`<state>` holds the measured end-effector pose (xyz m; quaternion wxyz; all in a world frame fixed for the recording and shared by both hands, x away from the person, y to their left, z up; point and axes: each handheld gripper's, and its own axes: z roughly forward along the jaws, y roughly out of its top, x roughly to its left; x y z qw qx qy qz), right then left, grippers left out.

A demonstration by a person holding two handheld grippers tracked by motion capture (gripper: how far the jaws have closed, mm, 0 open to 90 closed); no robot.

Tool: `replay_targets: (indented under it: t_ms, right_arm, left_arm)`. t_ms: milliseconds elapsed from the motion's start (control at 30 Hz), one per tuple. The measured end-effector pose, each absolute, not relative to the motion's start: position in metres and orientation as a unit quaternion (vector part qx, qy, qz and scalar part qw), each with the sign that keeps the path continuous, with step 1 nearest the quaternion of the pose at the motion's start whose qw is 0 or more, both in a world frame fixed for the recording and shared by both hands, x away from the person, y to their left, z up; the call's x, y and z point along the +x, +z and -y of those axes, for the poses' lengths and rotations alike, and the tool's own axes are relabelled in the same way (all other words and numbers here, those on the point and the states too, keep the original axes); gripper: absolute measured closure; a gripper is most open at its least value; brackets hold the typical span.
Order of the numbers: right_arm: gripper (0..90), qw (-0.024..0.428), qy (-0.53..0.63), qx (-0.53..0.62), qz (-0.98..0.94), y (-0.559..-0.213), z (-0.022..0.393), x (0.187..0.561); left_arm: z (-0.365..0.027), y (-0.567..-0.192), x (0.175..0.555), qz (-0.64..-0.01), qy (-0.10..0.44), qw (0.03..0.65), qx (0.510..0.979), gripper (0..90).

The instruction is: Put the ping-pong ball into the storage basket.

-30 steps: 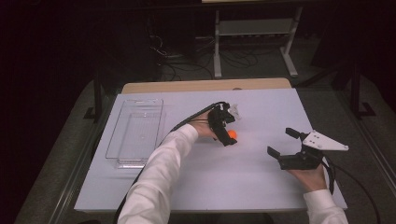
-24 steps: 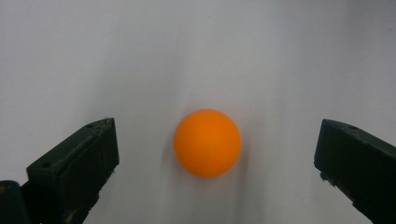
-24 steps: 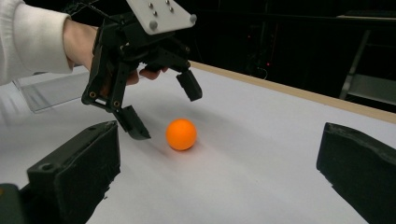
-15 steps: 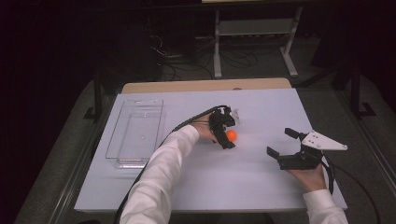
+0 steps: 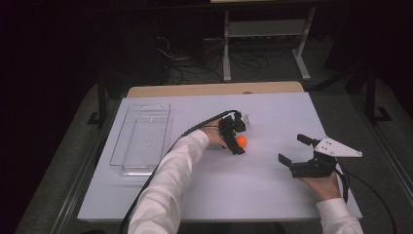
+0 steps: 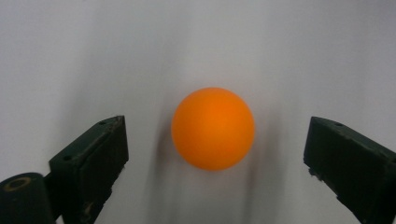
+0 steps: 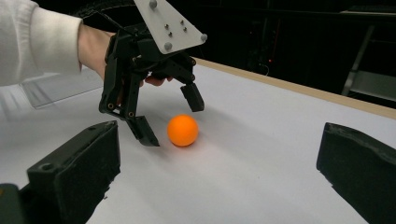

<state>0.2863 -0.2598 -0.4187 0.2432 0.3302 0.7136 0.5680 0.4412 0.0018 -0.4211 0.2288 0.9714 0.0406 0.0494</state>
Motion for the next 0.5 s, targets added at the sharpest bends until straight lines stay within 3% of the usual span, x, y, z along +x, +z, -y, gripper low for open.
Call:
replay_targets:
  t_ms: [500]
  right_arm:
    - [0.0, 0.242, 0.567, 0.329, -0.715, -0.4189, 0.2597, 0.2861]
  left_arm:
    - [-0.0001, -0.4206, 0.4417, -0.028, 0.058, 0.222, 0.973, 32.6]
